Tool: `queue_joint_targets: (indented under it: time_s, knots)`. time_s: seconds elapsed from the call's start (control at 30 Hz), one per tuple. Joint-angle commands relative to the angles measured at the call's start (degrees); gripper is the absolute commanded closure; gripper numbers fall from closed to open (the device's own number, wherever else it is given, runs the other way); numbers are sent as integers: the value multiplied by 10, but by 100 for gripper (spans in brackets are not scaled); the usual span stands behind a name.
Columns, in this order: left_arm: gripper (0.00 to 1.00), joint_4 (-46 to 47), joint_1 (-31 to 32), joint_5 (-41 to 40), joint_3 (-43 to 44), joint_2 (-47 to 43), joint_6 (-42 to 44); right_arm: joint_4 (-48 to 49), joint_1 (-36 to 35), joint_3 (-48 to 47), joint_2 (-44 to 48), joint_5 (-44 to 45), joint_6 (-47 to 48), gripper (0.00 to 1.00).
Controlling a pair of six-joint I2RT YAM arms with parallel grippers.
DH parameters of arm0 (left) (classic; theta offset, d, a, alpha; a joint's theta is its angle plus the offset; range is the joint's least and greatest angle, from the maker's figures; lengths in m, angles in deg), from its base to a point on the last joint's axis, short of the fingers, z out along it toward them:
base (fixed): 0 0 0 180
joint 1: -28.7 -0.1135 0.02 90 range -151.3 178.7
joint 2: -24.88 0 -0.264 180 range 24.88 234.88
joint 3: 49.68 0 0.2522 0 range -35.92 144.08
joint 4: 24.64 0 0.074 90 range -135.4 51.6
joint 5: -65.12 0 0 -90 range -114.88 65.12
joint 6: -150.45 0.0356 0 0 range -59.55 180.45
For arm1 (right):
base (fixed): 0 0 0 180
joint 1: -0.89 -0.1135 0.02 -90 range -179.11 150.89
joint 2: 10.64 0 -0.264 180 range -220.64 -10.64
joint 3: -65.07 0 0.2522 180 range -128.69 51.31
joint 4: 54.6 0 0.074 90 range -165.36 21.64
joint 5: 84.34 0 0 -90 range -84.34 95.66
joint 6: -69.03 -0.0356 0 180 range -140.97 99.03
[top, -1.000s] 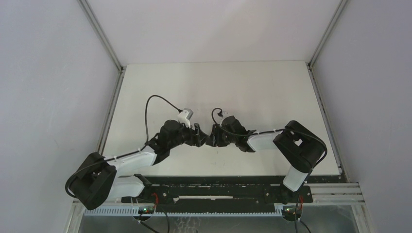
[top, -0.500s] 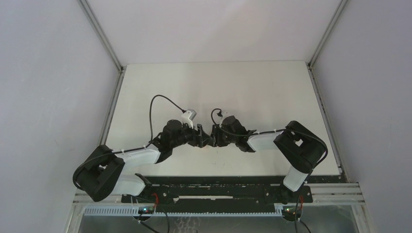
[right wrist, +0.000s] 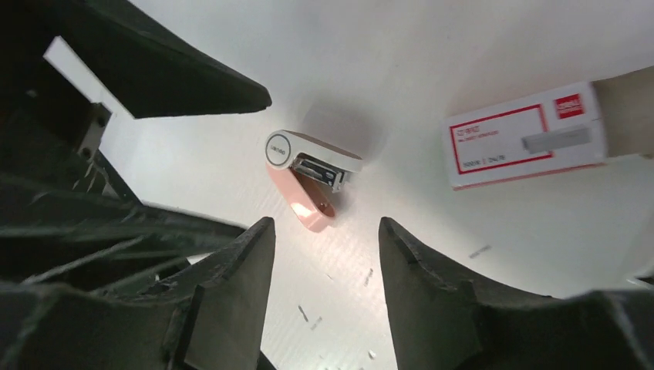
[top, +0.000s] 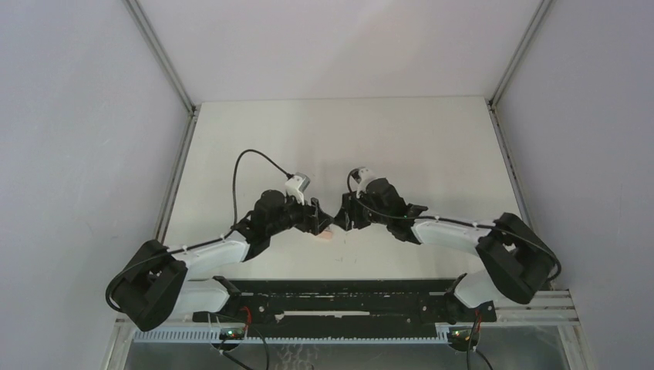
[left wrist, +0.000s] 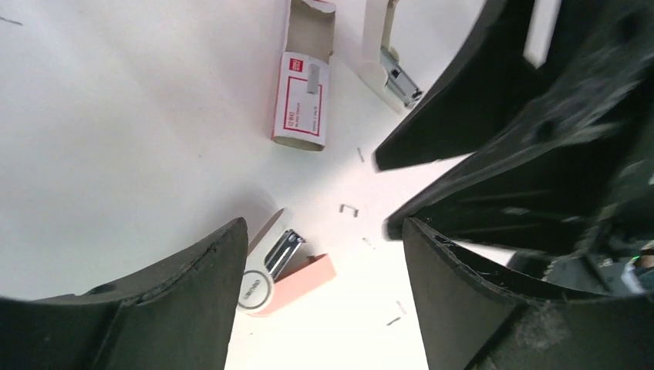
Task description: Load the staples into the stapler
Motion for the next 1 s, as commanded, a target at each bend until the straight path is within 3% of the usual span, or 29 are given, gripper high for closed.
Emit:
queue_joint_targets:
  time_s: [0.0, 0.4, 0.63, 0.97]
  knots:
    - [22, -17, -3, -13, 7, -8, 89, -17, 25, 28, 78, -27, 62, 46]
    - [21, 1, 1, -14, 13, 71, 191, -17, 99, 75, 201, -145, 95, 40]
    - [17, -22, 1, 56, 49, 126, 170, -29, 110, 99, 252, -155, 103, 39]
    - [20, -81, 9, 99, 50, 117, 141, -25, 135, 120, 287, -172, 103, 39]
